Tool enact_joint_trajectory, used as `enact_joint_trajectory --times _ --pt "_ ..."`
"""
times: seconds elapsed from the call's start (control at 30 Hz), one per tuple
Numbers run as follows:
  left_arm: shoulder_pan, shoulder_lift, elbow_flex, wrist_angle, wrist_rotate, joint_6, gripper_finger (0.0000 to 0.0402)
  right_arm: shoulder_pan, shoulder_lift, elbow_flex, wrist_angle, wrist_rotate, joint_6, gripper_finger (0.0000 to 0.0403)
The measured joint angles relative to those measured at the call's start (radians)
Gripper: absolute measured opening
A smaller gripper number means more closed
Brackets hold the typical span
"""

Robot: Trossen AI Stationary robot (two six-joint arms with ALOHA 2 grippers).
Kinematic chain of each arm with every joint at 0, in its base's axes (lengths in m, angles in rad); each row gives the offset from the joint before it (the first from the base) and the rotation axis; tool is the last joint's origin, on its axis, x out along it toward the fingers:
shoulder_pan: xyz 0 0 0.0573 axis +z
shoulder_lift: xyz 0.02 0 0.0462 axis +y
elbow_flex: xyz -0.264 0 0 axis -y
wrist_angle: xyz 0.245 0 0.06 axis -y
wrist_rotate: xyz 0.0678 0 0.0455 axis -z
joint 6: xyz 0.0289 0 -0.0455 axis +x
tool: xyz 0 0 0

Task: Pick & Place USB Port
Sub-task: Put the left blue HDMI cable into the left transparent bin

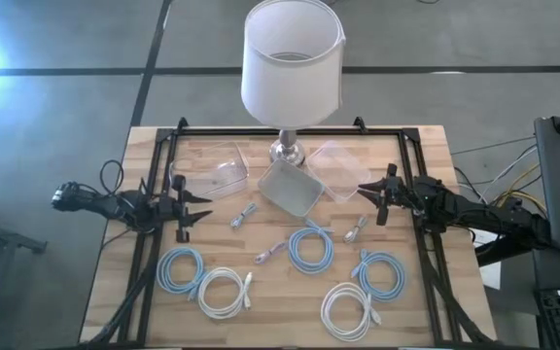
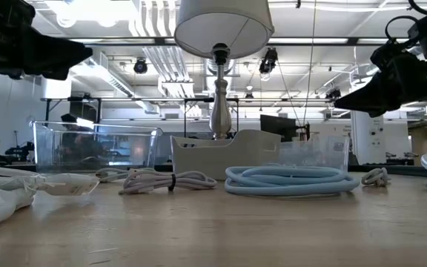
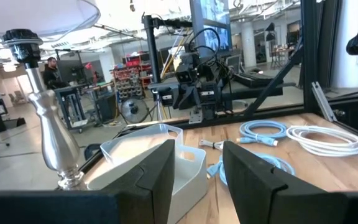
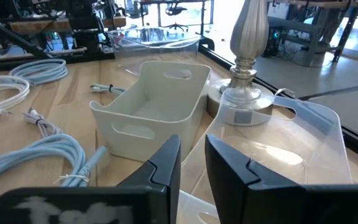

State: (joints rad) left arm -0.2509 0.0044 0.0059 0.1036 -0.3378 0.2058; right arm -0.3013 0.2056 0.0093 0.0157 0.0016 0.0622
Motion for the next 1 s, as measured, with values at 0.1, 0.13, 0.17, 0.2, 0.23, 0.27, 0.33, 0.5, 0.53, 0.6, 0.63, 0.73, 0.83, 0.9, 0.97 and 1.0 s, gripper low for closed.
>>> enact_joint_trajectory --times 0.1,0.13,0.17,0.2,0.23,0.27,0.33,0.5,0.53,0.6,0.63,0.73,0.83,0.9,0.97,1.0 --pt "0.0 0.0 0.0 0.013 -0.001 -0.017 0.014 0.002 0.001 0.0 0.021 -0.023 0.223 0.0073" --pt "0.0 0.0 0.0 0.024 -0.001 -0.022 0.014 0.002 0.001 0.0 0.038 -0.024 0.293 0.0075" --pt "0.0 0.0 0.0 0.035 -0.001 -0.023 0.014 0.002 0.0 0.0 0.056 -0.024 0.331 0.0077" --pt "0.0 0.0 0.0 0.043 -0.001 -0.025 0.014 0.001 -0.001 0.0 0.079 -0.023 0.332 0.0078" --pt "0.0 0.0 0.0 0.05 -0.001 -0.031 0.014 0.002 0.0 0.0 0.104 -0.017 0.306 0.008" --pt "0.0 0.001 0.003 0.051 -0.001 -0.034 0.014 0.002 0.0 0.001 0.122 -0.004 0.272 0.0082" --pt "0.0 0.009 0.007 0.049 -0.013 -0.045 0.014 0.002 0.001 0.001 0.17 0.028 0.206 0.0084" --pt "0.0 0.042 0.033 0.046 -0.091 -0.09 0.015 0.002 0.002 0.001 0.368 0.105 0.033 0.0084" --pt "0.0 0.052 0.037 0.039 -0.092 -0.106 0.0157 0.002 0.005 0.001 0.398 0.104 0.013 0.0085" --pt "0.0 0.079 0.046 0.026 -0.091 -0.134 0.0171 0.002 0.012 0.001 0.44 0.103 -0.031 0.009" --pt "0.0 0.094 0.053 0.026 -0.091 -0.141 0.0179 0.002 0.018 0.001 0.46 0.104 -0.06 0.0094" --pt "0.0 0.15 0.102 0.022 -0.091 -0.138 0.0199 0.002 0.038 0.001 0.539 0.104 -0.122 0.0108" --pt "0.0 0.221 0.19 -0.08 -0.091 -0.137 0.0211 0.002 0.062 0.001 0.602 0.106 -0.204 0.0118" --pt "0.0 0.273 0.269 -0.206 -0.091 -0.145 0.0213 0.002 0.077 0.001 0.649 0.105 -0.294 0.012" --pt "0.0 0.332 0.353 -0.346 -0.091 -0.188 0.0212 0.001 0.093 0.001 0.695 0.106 -0.338 0.012" --pt "0.0 0.363 0.394 -0.413 -0.091 -0.219 0.0211 0.001 0.102 0.001 0.717 0.106 -0.348 0.0119"
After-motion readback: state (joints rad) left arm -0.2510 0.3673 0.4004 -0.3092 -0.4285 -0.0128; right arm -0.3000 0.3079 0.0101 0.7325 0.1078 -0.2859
